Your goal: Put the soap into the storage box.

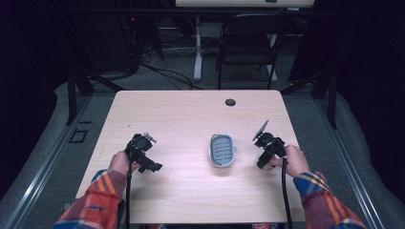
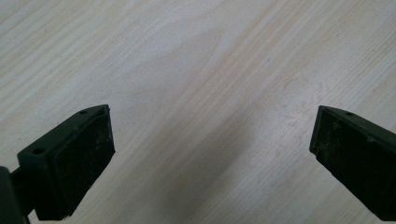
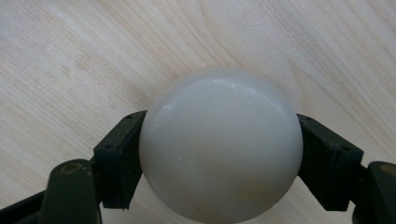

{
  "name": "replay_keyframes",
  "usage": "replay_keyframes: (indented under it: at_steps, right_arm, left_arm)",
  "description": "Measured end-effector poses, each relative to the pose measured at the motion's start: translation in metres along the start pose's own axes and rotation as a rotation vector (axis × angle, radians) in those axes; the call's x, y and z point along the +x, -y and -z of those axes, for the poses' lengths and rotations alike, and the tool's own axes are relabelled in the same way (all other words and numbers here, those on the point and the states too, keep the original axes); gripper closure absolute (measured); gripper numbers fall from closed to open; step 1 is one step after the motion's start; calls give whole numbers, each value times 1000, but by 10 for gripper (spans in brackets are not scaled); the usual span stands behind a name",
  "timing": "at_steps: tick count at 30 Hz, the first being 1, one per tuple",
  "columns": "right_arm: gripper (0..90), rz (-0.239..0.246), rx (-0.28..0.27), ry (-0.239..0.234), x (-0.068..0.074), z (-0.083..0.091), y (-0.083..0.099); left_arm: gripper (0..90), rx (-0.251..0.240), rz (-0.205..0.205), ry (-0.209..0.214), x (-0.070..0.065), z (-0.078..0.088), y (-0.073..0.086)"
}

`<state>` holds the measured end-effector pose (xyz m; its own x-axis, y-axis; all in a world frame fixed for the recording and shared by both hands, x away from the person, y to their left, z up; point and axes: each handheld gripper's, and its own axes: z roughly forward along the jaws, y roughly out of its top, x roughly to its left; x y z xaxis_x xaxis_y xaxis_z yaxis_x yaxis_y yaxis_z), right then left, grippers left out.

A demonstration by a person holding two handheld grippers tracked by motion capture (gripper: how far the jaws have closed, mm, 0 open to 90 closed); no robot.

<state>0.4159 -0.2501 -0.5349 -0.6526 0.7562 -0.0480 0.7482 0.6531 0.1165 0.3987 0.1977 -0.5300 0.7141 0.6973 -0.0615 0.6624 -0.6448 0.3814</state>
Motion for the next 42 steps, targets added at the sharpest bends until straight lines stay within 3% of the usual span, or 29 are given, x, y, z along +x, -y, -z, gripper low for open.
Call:
replay_keyframes:
  at_steps: [7,8,10,12,14,15,24,32,33,37,39,42]
  right_arm:
    - [240,29,17,7,1,4,-1]
    - [241,9,2,1,2,4,0]
    - [241,36,30,12,1,8,-2]
    - [241,13,-15,1,3,7,0]
    - [241,37,22,9,2,11,-1]
    - [241,16,-15,0,4,9,0]
    - [241,41,10,-5,6,17,-1]
    - [241,46,-6,-8,8,25,-2]
    - [241,26,-36,-17,10,23,-1]
    - [241,64,20,-15,9,30,-4]
    - [242,48,-16,-21,11,30,-2]
    - [242,47,-13,-22,12,34,-3]
  left_arm:
    - [0,1,0,0,0,0,0]
    - [0,0,0,0,0,0,0]
    - [0,1,0,0,0,0,0]
    - [0,2,1,0,0,0,0]
    - [0,3,1,1,0,0,0]
    - [0,3,1,1,0,0,0]
    - [0,3,-2,1,-1,-1,0]
    - [0,6,-4,-3,-1,-2,0]
    - [0,5,-4,-3,-1,-2,0]
    - [0,8,-9,-2,-1,-2,0]
    - [0,5,-7,-2,-1,-1,0]
    - [0,6,-7,-2,-1,-1,0]
